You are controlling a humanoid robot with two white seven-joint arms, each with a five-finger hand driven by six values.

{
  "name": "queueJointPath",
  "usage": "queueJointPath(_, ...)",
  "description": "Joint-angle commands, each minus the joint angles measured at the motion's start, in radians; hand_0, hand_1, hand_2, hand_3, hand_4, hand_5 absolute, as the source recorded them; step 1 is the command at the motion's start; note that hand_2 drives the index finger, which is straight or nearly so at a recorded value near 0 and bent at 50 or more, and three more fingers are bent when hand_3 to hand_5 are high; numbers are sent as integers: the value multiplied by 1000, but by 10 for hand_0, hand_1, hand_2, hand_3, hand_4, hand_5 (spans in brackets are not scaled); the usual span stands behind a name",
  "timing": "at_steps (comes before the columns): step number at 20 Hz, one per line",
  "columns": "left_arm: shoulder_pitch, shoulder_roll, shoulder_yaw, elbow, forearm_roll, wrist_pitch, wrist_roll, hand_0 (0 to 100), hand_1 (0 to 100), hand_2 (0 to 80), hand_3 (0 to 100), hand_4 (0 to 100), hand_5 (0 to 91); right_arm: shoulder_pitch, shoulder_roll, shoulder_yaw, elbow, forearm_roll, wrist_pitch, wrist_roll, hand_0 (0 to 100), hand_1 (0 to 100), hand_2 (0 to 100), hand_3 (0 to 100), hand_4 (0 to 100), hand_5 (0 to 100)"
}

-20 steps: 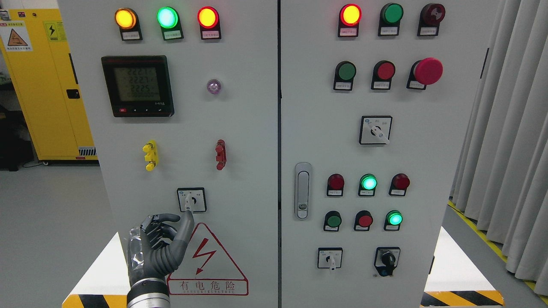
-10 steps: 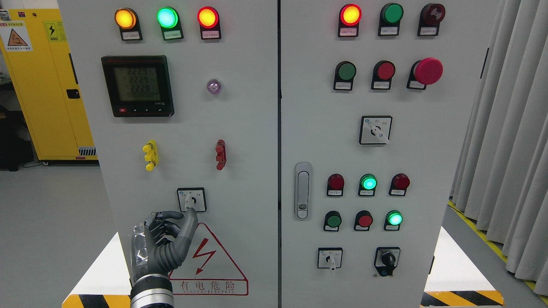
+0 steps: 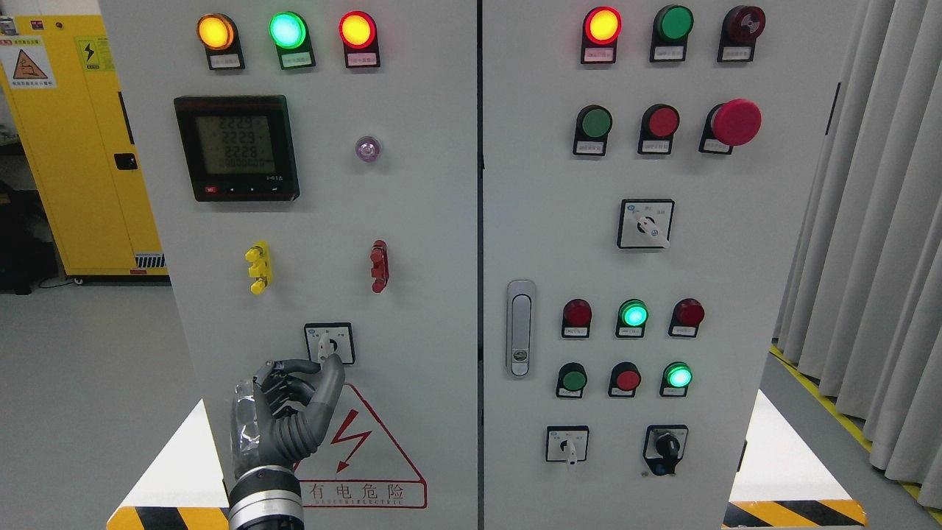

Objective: Turn on light switch 1

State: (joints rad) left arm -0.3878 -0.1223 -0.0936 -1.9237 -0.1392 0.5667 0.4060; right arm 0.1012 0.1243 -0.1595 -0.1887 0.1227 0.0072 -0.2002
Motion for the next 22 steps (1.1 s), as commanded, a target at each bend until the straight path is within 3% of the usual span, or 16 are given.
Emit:
queueJointPath(1, -9, -5, -3, 14, 0, 1, 0, 233, 684, 574, 874, 801, 834, 0, 0, 0, 0, 0, 1, 1, 0, 500, 40, 0, 0, 0)
queueJointPath(22, -26, -7, -5, 34, -14, 9, 0, 237, 666, 592, 878, 802, 840, 0, 0, 0, 0, 0, 1, 1, 0, 500, 40, 0, 0, 0)
